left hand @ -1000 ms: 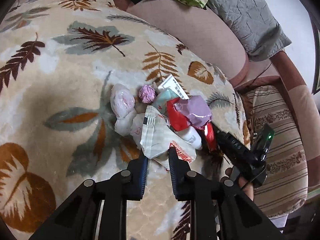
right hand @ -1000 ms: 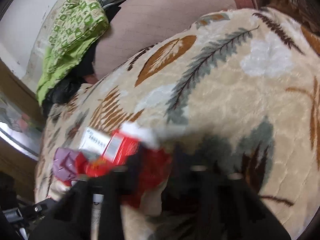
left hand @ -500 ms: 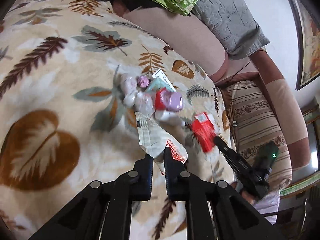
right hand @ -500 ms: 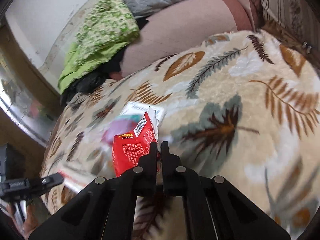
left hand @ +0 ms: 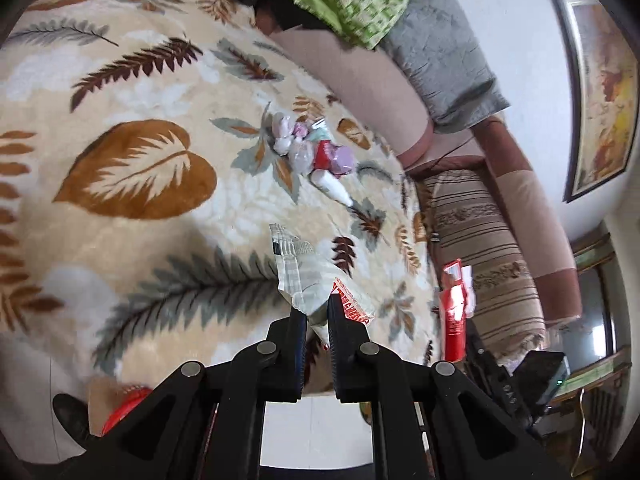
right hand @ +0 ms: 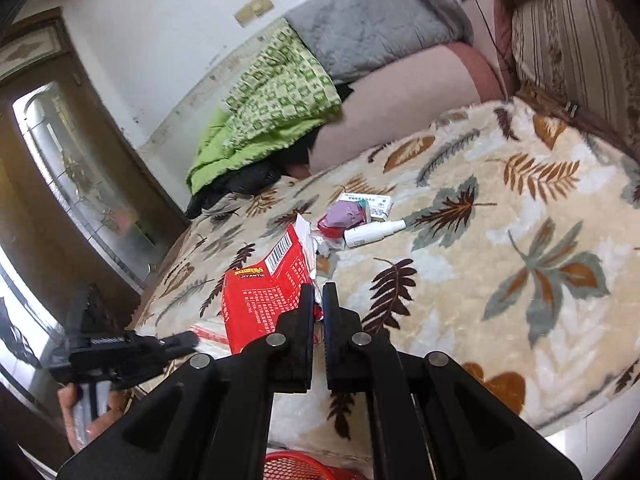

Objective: Collect trash
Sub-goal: 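Carry the white wrapper and red carton over the red wastebasket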

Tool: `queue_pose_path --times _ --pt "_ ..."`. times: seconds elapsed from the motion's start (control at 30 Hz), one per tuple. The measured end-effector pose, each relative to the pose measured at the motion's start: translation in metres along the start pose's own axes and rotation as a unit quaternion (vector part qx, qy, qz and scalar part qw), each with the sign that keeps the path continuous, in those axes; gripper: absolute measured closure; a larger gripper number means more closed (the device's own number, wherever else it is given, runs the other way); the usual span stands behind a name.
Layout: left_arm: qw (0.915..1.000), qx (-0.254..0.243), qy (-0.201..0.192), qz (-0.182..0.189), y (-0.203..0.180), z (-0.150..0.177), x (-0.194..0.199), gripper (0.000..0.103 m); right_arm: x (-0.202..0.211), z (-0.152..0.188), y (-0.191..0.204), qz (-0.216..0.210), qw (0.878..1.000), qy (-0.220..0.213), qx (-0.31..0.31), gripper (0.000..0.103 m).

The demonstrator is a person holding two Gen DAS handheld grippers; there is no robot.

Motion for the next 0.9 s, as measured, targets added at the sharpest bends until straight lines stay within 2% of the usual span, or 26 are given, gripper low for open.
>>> queue_pose_path --times 0.17,0.3,0.7,0.9 --pt "0.9996 -0.017 -0.018 0.014 -0.012 0.021 0.028 0.095 0.018 0.012 0.003 -0.009 1.000 -0.011 -0.010 0.099" --pt "0.9992 -0.033 -0.014 0.017 -0.019 0.039 0.041 0.095 0.033 0.020 0.003 -0.006 1.000 -0.020 -0.010 0.099" --pt "0.9946 -0.100 -0.027 0.004 -0.043 0.076 0.076 0.095 0.068 0.059 0.010 -0.001 1.000 -0.021 -0.006 0.099" --pt "0.9936 -0.110 -0.026 0.008 -0.048 0.090 0.088 0.095 0.089 0.068 0.022 0.004 0.999 -0.035 0.014 0.099"
Point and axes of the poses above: each gripper's, at about its wrist camera, not at the fingertips, and x roughly against the way its jaws point, y to its left, z to its underside, the point moved 9 cm from there along -x, roughly the way its jaws point, and after that the axes turned 6 degrees about z, right-handed, at the moved point
